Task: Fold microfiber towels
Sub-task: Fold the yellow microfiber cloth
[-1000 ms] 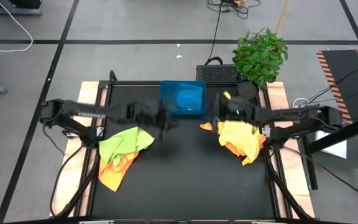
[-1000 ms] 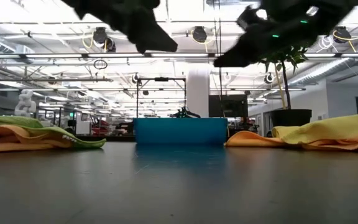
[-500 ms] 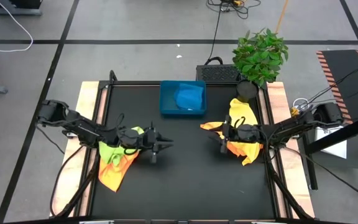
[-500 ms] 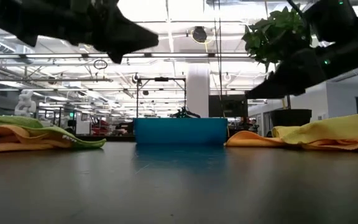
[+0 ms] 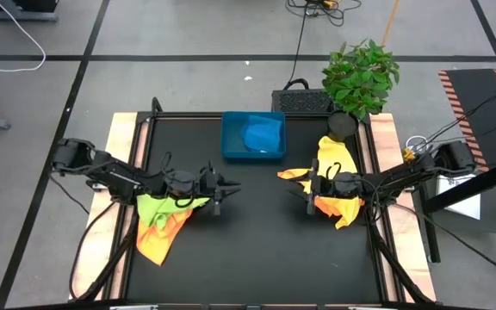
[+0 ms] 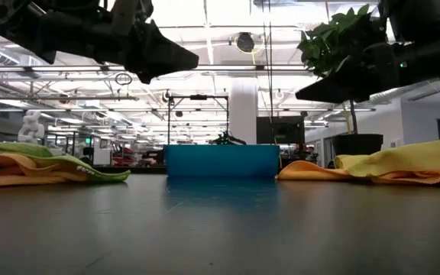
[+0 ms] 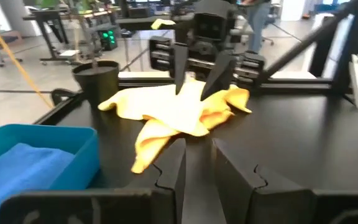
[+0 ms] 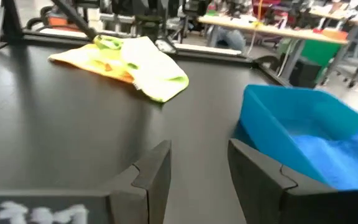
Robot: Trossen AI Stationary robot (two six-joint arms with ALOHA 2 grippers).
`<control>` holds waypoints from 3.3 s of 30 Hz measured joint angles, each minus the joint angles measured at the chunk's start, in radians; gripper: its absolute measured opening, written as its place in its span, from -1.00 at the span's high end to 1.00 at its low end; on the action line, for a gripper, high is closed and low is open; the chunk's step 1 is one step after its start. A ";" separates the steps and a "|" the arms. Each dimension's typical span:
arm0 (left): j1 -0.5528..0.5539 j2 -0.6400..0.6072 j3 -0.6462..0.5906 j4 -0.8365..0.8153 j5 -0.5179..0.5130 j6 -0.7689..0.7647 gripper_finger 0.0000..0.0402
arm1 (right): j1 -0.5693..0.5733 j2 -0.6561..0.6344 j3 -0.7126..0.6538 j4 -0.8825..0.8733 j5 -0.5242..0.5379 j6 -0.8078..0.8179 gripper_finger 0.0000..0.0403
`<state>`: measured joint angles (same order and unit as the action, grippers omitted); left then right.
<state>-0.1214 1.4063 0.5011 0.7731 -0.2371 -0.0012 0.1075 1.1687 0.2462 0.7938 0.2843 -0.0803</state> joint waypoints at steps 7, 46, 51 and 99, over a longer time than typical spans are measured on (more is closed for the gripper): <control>0.017 0.000 0.000 0.061 0.024 -0.079 0.60 | 0.014 -0.019 0.021 0.011 -0.053 0.023 0.26; -0.416 0.061 0.000 0.043 -0.158 -0.048 0.60 | 0.288 0.141 0.398 -1.316 0.218 0.751 0.38; -0.423 0.061 0.000 0.037 -0.155 -0.056 0.60 | 0.288 0.141 0.307 -1.135 0.155 0.588 0.38; -0.156 0.119 0.139 0.012 0.038 0.157 0.19 | 0.209 0.056 0.462 -0.631 0.075 0.139 1.00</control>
<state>-0.2775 1.5252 0.6398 0.7851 -0.1996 0.1561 0.3161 1.2244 0.7083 0.1627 0.3591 0.0586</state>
